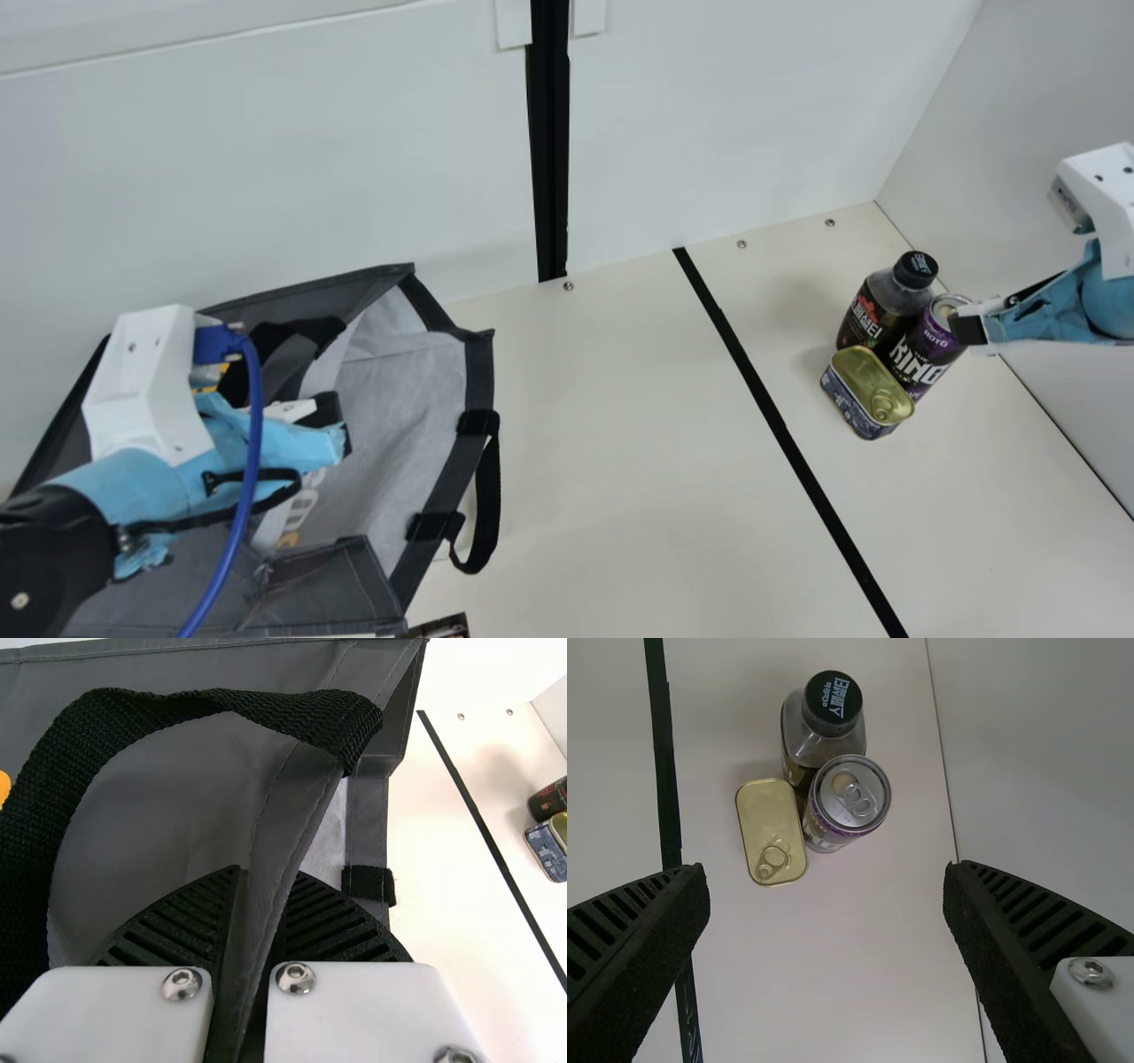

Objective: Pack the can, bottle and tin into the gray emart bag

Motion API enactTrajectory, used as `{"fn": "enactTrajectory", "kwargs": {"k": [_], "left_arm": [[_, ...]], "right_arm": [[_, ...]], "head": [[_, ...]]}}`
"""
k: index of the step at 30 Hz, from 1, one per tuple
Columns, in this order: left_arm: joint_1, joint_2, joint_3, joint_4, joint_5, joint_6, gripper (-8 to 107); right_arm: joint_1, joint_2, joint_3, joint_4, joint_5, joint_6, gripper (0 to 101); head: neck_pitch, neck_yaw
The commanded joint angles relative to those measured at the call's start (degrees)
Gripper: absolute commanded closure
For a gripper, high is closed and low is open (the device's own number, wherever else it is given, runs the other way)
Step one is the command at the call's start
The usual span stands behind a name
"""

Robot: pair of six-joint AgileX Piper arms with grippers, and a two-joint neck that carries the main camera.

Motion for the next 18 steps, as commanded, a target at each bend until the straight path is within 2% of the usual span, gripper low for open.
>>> {"fn": "enactTrajectory", "kwargs": {"k": [1, 18], "left_arm": [[0.0, 0.0, 0.0, 0.0, 0.0, 0.0, 89], [0.0, 0.0, 0.0, 0.0, 0.0, 0.0, 89]], "right_arm": [[0.04, 0.48, 0.19, 0.06, -0.35, -0.14, 10], [1.0, 6.34, -0.03, -0.43, -3.76, -2.16, 10]], "head": [[-1.3, -0.14], [-1.3, -0.14]]}}
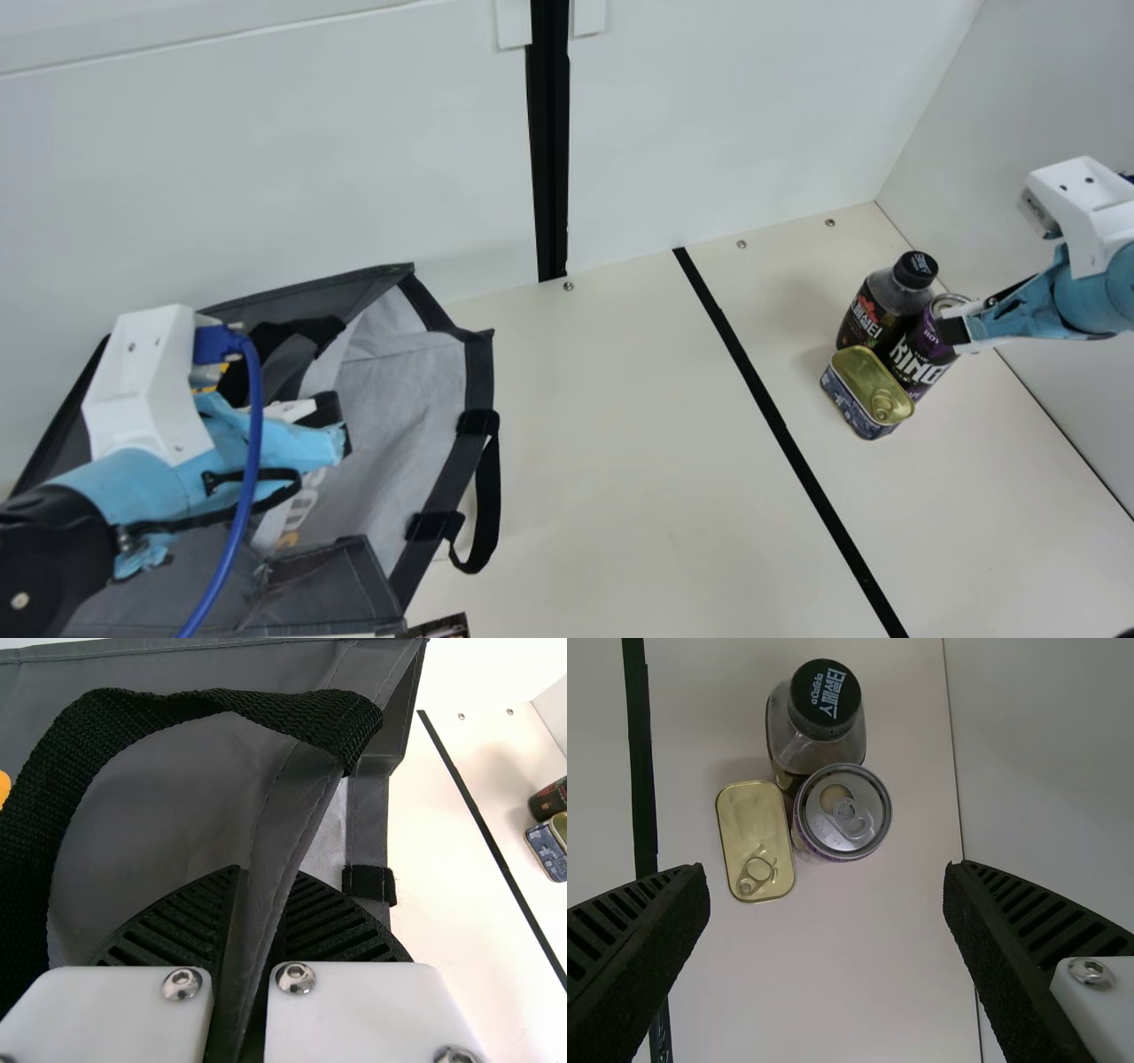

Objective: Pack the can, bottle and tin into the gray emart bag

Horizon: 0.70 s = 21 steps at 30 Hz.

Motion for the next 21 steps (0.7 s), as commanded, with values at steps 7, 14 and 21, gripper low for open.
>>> {"fn": "enactTrajectory", "kwargs": {"k": [7, 14, 21], "left_arm": [[0.0, 0.0, 0.0, 0.0, 0.0, 0.0, 89], [0.0, 0.0, 0.0, 0.0, 0.0, 0.0, 89], [0.0, 0.0, 0.0, 0.0, 0.0, 0.0, 89]], "right_arm": [[0.95, 3.01, -0.89, -0.72, -1.16, -0.11, 10], [1.32, 5.86, -1.86, -0.72, -2.03, -0.56, 10], [1.64, 8.56, -2.79, -0.37, -2.76, -1.1, 10]], "head": [[-1.3, -0.05], [-1.3, -0.05], [-1.3, -0.05]]}}
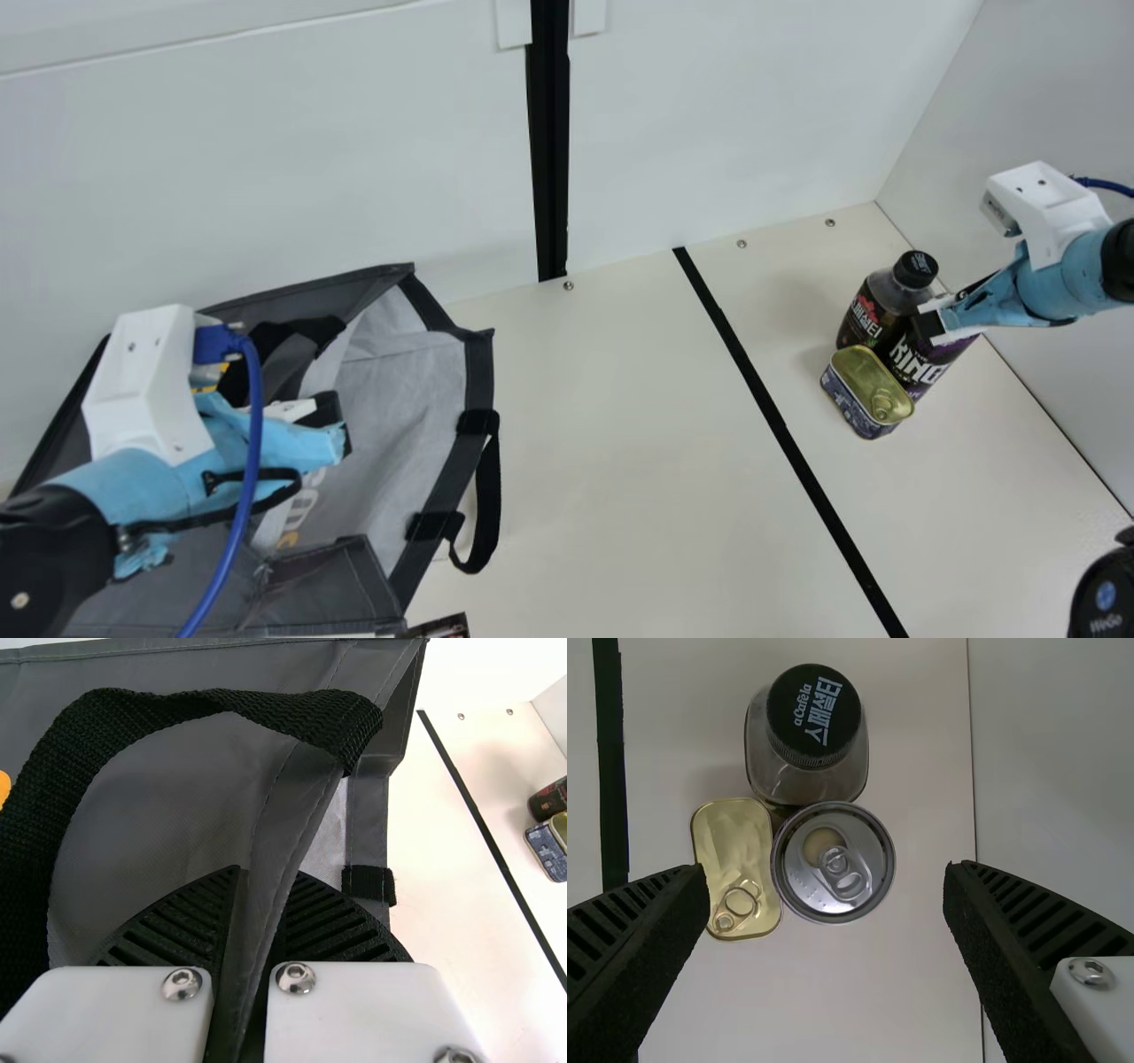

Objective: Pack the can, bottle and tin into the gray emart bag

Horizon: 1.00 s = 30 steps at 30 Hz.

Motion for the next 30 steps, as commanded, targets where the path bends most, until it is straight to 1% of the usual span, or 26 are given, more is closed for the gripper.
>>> {"fn": "enactTrajectory", "kwargs": {"k": [1, 15, 25, 30], "left_arm": [[0.0, 0.0, 0.0, 0.0, 0.0, 0.0, 89], [0.0, 0.0, 0.0, 0.0, 0.0, 0.0, 89], [0.0, 0.0, 0.0, 0.0, 0.0, 0.0, 89], [0.0, 0.0, 0.0, 0.0, 0.0, 0.0, 89]], "right_arm": [[0.03, 0.62, -0.15, 0.06, -0.09, -0.17, 10], [0.67, 5.19, -1.31, -0.27, -1.11, -0.28, 10], [1.37, 7.32, -1.13, -0.42, -1.82, 0.17, 10], [1.54, 7.86, -0.97, -0.76, -1.95, 0.74, 44]], "head": [[-1.3, -0.05], [-1.3, -0.05], [-1.3, -0.05], [-1.3, -0.05]]}}
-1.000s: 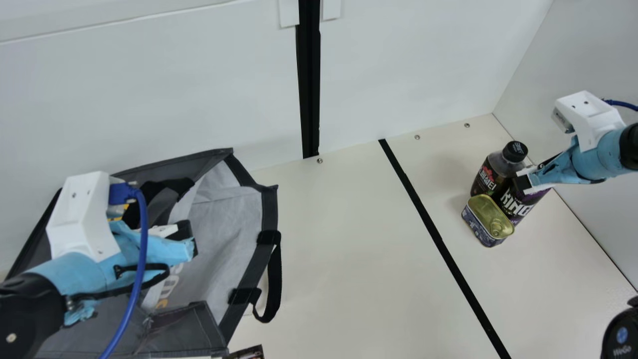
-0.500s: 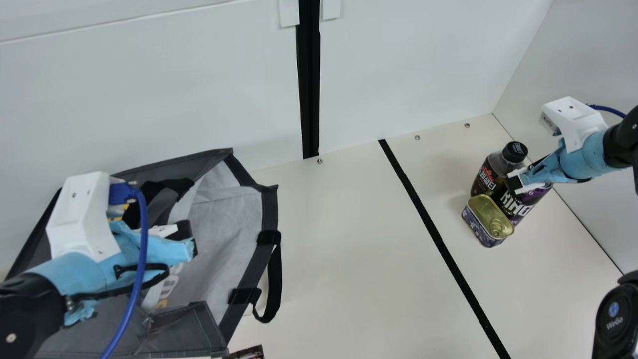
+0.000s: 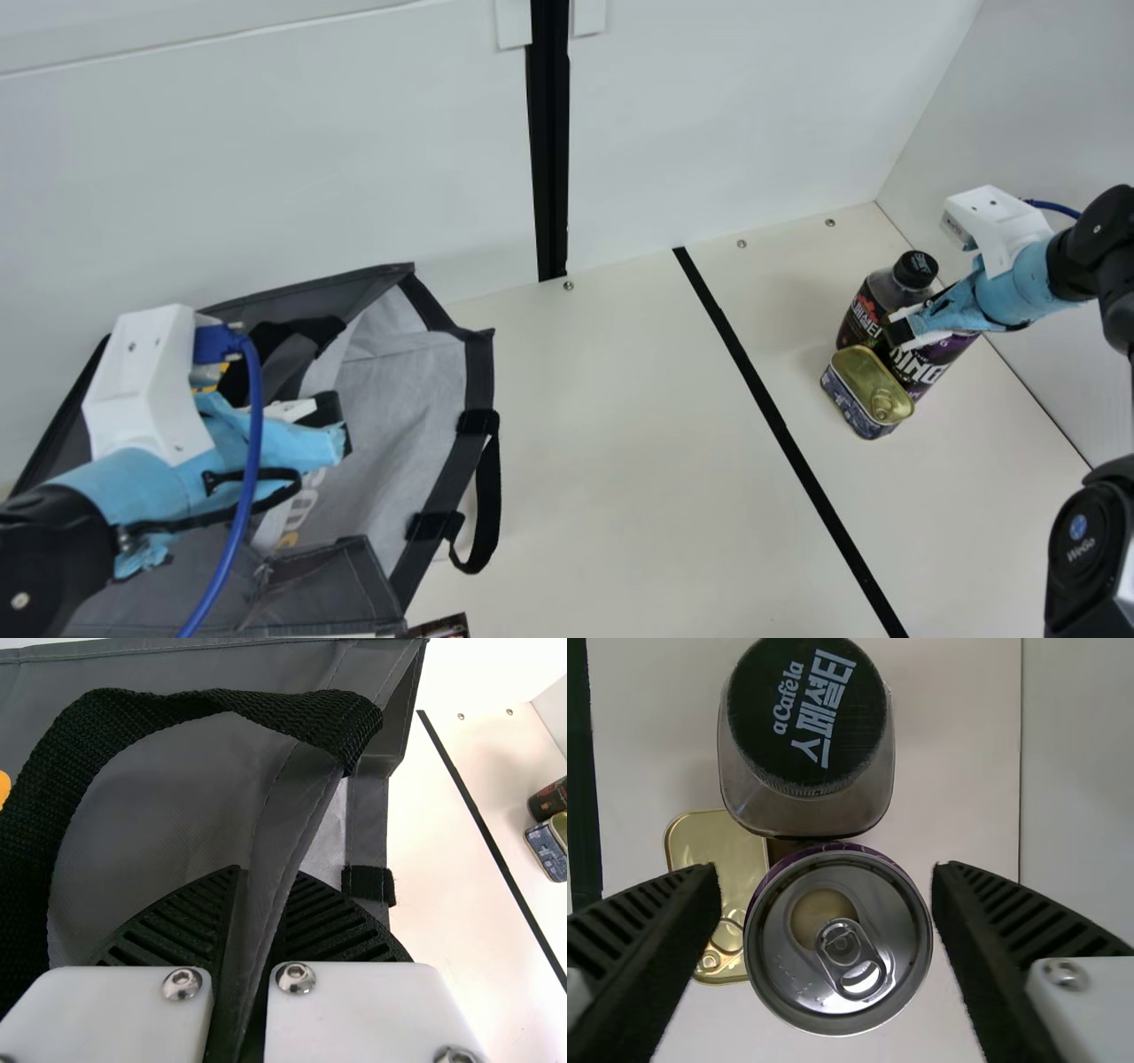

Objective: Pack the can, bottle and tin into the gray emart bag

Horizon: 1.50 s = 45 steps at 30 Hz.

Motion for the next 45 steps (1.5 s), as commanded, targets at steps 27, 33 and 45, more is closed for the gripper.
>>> {"fn": "enactTrajectory", "kwargs": {"k": [27, 33, 45], "left_arm": [[0.0, 0.0, 0.0, 0.0, 0.0, 0.0, 89], [0.0, 0.0, 0.0, 0.0, 0.0, 0.0, 89], [0.0, 0.0, 0.0, 0.0, 0.0, 0.0, 89]], "right_arm": [[-0.68, -3.62, -1.59, 1.05, 0.55, -1.69, 101], [0.12, -5.96, -0.78, 0.41, 0.97, -1.29, 101], [3.91, -12.37, 3.47, -1.67, 1.83, 1.19, 101]], "head": [[-1.3, -0.05], [-1.3, -0.05], [-1.3, -0.05]]}}
